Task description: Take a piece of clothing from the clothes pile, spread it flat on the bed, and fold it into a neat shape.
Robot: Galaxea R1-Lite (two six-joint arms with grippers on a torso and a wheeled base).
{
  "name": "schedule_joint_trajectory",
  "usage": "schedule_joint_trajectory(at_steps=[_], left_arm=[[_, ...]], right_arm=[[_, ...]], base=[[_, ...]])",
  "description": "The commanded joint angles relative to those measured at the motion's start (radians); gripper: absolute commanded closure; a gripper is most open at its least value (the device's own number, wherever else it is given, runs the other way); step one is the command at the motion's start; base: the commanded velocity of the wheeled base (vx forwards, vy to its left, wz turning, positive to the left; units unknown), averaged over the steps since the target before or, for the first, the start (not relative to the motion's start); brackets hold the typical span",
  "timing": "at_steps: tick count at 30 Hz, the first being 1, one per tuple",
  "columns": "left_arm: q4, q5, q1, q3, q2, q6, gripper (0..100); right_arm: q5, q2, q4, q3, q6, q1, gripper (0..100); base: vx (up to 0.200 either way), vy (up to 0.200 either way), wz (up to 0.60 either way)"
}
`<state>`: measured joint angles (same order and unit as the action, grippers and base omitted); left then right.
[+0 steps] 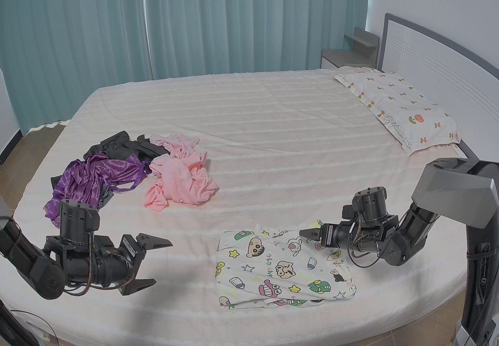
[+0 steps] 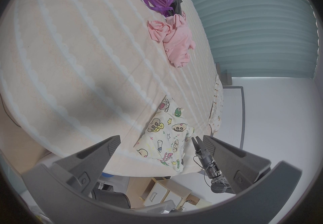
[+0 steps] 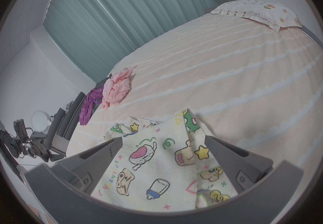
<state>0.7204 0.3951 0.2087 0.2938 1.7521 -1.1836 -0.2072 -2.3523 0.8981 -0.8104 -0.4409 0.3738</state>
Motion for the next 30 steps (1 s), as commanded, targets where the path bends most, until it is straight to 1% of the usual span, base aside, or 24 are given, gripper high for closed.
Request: schedule_joint_trajectory(at_steps=[1,9,10,12,20,25,30], left_arm=[[0.001,-0.001,0.000,0.001,0.013,0.001,0],[0.001,-0.001,-0.002,0.004,0.015,0.001,0],[0.001,-0.001,0.000,0.004,0.015,0.001,0],[0.001,-0.001,0.000,0.004,0.017,0.001,0],[0.001,-0.001,-0.002,0.008,0.021,-0.002,0],[0.001,-0.002,-0.002,0.007,0.021,-0.001,0],[0.001,-0.004,-0.002,0.007,0.021,-0.001,0]], right_arm=[[-0.014,-0.015,0.002,-0.004,-0.002,0.000,0],[-0.024,-0.042,-0.008,-0.046,-0.010,0.010,0],[-0.027,-0.044,-0.016,-0.055,-0.013,0.010,100],[-0.035,-0.047,-0.024,-0.064,-0.019,0.010,100],[-0.021,-0.038,-0.015,-0.053,-0.039,-0.018,100],[0.035,-0.035,-0.013,-0.058,-0.039,-0.047,100],[0.051,-0.035,-0.011,-0.050,-0.039,-0.062,100]], base=[[0.000,0.000,0.00],[0.000,0.000,0.00],[0.000,0.000,0.00],[0.000,0.000,0.00],[0.000,0.000,0.00],[0.000,0.000,0.00],[0.000,0.000,0.00]])
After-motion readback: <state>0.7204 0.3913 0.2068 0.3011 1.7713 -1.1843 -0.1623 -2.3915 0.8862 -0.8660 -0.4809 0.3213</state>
